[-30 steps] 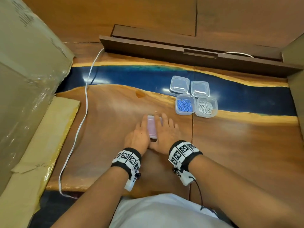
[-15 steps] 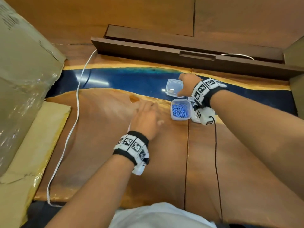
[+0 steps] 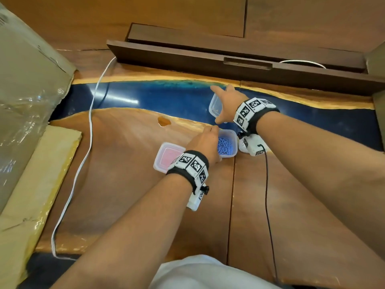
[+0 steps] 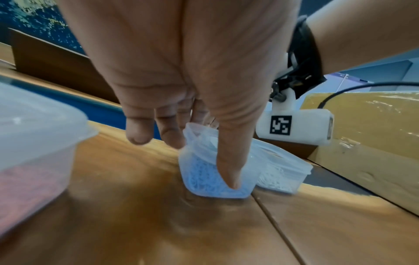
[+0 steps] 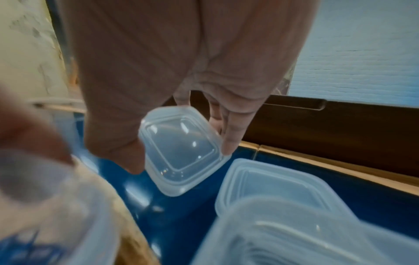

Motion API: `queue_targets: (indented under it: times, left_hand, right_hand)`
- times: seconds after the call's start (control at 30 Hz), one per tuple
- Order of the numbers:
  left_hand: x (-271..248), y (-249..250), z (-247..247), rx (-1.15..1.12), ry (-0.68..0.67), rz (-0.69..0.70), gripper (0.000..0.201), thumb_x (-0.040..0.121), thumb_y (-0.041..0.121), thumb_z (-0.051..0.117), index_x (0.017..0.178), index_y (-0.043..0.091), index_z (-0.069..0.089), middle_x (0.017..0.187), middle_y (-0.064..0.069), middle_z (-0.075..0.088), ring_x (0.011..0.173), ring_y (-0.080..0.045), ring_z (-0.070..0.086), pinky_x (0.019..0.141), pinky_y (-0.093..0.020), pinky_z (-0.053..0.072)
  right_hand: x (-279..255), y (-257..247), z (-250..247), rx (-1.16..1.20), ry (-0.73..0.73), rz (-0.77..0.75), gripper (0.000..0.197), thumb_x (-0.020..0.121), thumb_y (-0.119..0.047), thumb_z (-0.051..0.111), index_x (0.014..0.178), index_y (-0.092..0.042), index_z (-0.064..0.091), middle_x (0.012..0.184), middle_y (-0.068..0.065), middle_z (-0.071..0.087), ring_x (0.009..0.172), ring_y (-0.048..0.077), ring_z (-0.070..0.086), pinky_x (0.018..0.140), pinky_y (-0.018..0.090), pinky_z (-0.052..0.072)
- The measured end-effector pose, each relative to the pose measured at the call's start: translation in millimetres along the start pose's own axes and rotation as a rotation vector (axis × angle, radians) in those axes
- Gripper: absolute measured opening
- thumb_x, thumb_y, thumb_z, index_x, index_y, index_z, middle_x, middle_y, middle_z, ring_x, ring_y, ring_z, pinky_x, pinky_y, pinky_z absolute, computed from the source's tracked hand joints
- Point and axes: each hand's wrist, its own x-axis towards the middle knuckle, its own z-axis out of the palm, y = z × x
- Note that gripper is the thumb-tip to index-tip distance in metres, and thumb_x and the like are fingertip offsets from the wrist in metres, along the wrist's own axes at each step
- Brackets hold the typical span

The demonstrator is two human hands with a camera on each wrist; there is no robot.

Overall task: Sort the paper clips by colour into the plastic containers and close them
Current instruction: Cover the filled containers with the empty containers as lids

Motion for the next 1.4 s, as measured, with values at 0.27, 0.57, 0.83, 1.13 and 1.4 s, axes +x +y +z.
queue_targets:
  times: [0.27,0.57,0.83,1.13,1.4]
  left_hand:
    - [-51.1,-21.9,23.8,-0.282,-0.005,-0.043,0.082,0.068,0.009,0.079,0.135,0.024,0.035,0.123,-0.005,0.055,0.111,-0.027,0.057,0.095,-0.043,0.048]
    - [-100.8,-45.2,36.8,-0.621,0.014,-0.043,0.084,0.062,0.0,0.082,0.133,0.023,0.044,0.114,0.008,0.056,0.1,-0.011,0.056,0.078,-0.026,0.051]
    - [-109.4,-53.2,38.2,-0.718,-0.052,-0.032,0.081,0.067,-0.004,0.078,0.133,0.026,0.042,0.122,0.008,0.055,0.075,-0.007,0.051,0.062,-0.014,0.045]
    - [-111.1,-57.7,46.1,-0.657,0.028,-0.031,0.06,0.097,0.013,0.049,0.15,0.029,0.026,0.128,-0.005,0.054,0.089,-0.015,0.062,0.062,-0.011,0.048]
    - [-112.6,-51.3,56.0,-0.535,0.081,0.022,0.055,0.1,0.01,0.038,0.151,0.022,0.021,0.149,-0.003,0.037,0.128,-0.012,0.043,0.103,-0.022,0.035]
  right_hand:
    - [-117.7,-11.3,5.4,0.77,0.187,-0.082,0.074,0.063,-0.024,0.084,0.122,-0.015,0.039,0.112,0.006,0.053,0.096,0.022,0.059,0.079,0.039,0.055]
    - [-188.0,-19.7,108.8,0.715,0.093,-0.087,0.094,0.06,-0.034,0.086,0.139,-0.018,0.038,0.13,0.003,0.047,0.121,0.018,0.042,0.105,0.035,0.037]
    - [-189.3,-32.2,99.3,0.499,-0.042,-0.126,0.097,0.07,-0.031,0.081,0.149,-0.015,0.027,0.149,0.005,0.032,0.131,0.021,0.04,0.107,0.028,0.034]
    - [-183.9,-45.3,90.6,0.393,-0.176,-0.134,0.105,0.079,-0.032,0.077,0.154,-0.013,0.007,0.159,0.005,0.014,0.142,0.023,0.027,0.115,0.035,0.03]
    - [-189.6,-65.5,112.0,0.108,-0.047,-0.068,0.104,0.084,-0.056,0.054,0.152,-0.011,-0.01,0.16,0.007,-0.001,0.145,0.032,0.013,0.116,0.045,0.021]
